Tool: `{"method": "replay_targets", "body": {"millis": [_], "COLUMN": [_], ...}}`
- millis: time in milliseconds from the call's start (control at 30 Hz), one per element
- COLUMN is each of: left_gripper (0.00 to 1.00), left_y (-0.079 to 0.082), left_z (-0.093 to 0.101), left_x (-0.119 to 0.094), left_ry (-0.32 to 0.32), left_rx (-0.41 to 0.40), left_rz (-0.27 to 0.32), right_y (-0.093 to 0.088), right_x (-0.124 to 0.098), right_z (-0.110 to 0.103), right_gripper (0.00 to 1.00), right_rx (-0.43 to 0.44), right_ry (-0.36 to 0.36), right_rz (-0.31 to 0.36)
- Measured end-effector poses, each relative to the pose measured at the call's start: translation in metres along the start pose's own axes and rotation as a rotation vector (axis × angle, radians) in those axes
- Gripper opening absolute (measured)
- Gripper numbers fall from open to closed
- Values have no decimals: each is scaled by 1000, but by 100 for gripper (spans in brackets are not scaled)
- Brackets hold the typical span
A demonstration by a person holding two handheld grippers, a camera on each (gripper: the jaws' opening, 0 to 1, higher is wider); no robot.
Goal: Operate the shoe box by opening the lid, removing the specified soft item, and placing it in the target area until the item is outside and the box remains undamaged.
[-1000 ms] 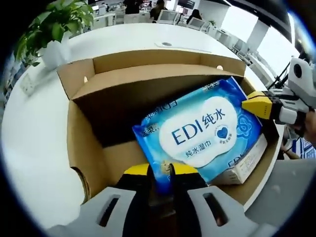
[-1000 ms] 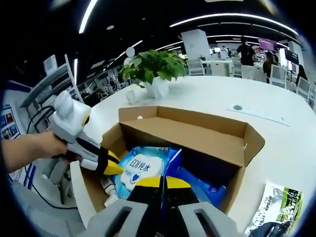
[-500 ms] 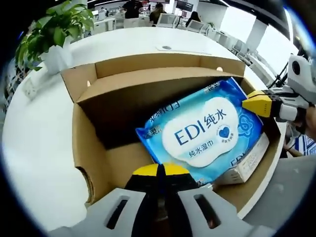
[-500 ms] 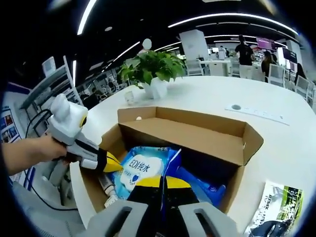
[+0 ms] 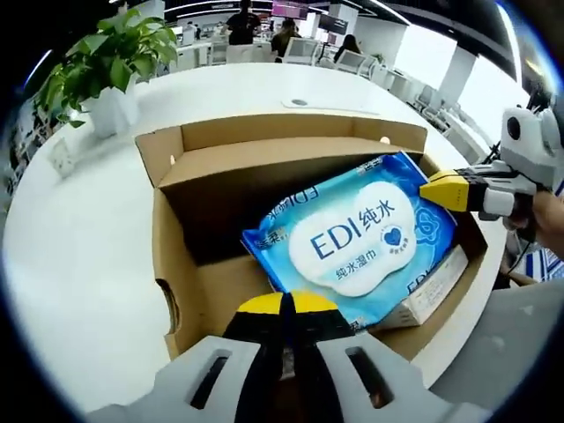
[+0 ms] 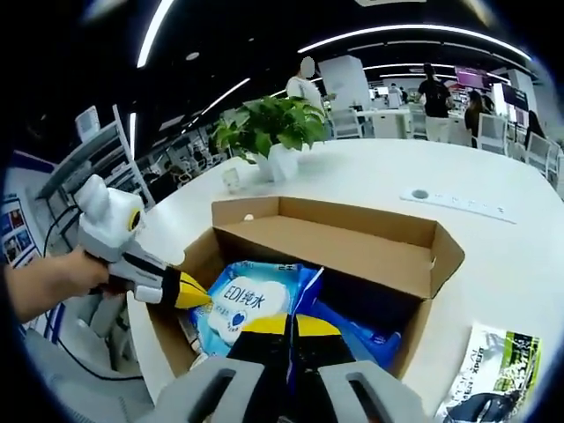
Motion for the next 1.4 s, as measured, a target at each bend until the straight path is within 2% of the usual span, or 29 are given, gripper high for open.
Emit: {"method": "replay_targets", "body": {"millis": [733, 1400], "left_gripper": [0, 0], "left_y": [12, 39], "left_z": [10, 34], "left_x": [-25, -37], "left_ry": [-13, -55], "left_rx": [2, 45], "left_rz": [64, 108], "right_y": [11, 20], "right_x": [-19, -50], "right_z": [-4, 10], "right_gripper": [0, 0], "right_rx": [12, 31], "right_ry": [11, -11], "right_rz": [35, 71]}}
Point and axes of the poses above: the point that each gripper's makers call its tool centre point, and the gripper's own axes: x roughly forward along the fingers, z roughly to its right, y roughly out of its top, the point moved 4 cm from there along -x, roughly backward along the fingers, and after that the axes turned 2 degrees about y, right-handed, at the moved point
